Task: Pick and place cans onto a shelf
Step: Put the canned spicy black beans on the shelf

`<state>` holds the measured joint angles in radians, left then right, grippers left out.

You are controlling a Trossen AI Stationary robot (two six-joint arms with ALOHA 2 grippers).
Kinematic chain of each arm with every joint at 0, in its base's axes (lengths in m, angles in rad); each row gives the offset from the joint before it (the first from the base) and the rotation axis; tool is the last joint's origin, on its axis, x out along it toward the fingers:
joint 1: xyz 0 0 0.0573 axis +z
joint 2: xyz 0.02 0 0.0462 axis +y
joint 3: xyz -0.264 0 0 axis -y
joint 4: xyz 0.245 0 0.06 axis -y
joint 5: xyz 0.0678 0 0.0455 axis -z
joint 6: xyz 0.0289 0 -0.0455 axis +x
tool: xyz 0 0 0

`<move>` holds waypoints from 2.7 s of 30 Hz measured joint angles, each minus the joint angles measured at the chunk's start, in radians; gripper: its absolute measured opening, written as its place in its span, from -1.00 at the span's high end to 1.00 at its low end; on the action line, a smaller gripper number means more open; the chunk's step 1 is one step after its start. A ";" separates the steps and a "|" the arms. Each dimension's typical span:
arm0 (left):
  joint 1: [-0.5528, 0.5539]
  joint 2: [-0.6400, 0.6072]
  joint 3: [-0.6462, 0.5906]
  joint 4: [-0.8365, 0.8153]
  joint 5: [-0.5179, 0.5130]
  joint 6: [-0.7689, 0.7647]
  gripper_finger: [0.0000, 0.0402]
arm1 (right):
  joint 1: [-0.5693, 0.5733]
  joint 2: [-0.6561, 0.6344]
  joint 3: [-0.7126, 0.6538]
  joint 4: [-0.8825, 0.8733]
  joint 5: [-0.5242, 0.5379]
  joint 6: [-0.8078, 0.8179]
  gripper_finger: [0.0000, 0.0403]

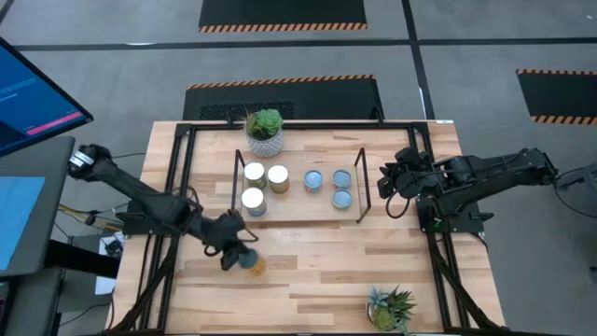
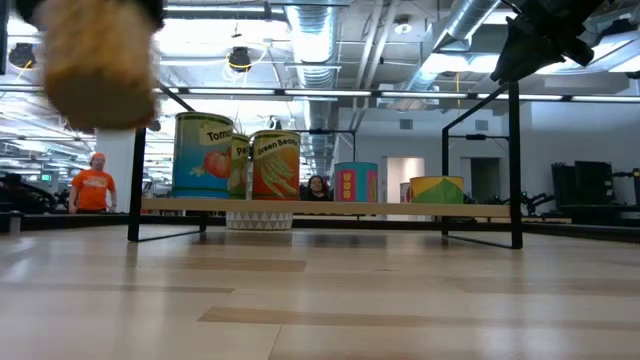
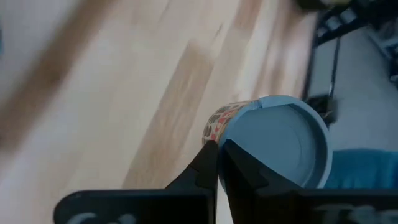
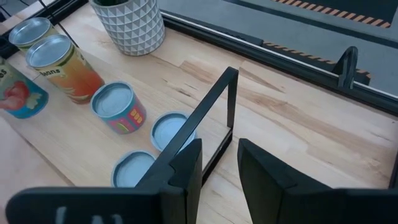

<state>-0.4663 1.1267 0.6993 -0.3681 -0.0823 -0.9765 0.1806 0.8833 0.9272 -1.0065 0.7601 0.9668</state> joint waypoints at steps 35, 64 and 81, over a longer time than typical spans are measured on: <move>0.468 0.765 0.942 -0.436 0.071 1.078 1.00 | 0.000 0.000 0.001 -0.040 -0.028 -0.007 0.37; 0.542 0.858 0.956 -0.341 0.019 1.141 1.00 | 0.000 0.000 0.001 -0.047 -0.022 -0.006 0.37; 0.558 0.858 0.956 -0.322 -0.018 1.145 0.78 | 0.000 0.000 0.001 -0.047 -0.048 -0.005 0.37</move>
<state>0.0917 1.9842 1.6550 -0.6903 -0.1001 0.1690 0.1806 0.8833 0.9279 -1.0534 0.7116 0.9615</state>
